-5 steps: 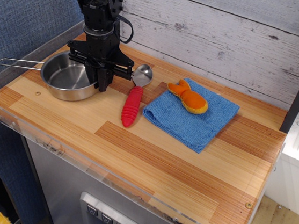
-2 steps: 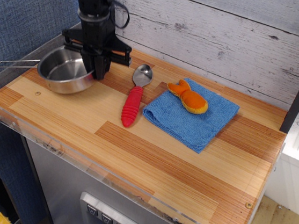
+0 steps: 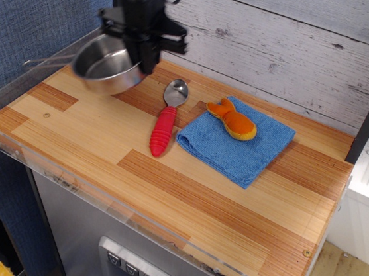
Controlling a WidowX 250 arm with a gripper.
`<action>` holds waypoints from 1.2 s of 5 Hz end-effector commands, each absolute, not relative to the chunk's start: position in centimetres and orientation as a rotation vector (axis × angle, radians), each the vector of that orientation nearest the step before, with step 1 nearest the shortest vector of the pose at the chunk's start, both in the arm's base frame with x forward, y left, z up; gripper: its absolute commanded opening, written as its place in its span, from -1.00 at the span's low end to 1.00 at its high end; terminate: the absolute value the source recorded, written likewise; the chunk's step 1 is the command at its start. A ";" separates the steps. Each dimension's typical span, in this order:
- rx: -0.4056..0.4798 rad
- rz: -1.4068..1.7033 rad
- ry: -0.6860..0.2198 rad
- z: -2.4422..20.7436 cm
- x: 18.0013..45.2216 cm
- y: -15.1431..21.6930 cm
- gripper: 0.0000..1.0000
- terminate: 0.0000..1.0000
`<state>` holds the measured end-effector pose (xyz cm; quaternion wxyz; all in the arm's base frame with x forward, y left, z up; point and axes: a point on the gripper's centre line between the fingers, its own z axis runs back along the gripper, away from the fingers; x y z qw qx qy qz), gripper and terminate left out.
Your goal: Move pot to lower right corner
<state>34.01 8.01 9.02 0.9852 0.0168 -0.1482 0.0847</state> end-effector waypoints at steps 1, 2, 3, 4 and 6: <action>-0.002 -0.009 -0.387 12.7 32.2 1.1 -1.00 -1.00; -0.013 -0.101 -0.379 12.4 30.7 -1.9 -1.00 -1.00; -0.027 -0.187 -0.373 12.2 28.8 -4.5 -1.00 -1.00; -0.038 -0.284 -0.355 11.4 26.3 -7.0 -1.00 -1.00; -0.054 -0.390 -0.324 8.7 23.9 -10.0 -1.00 -1.00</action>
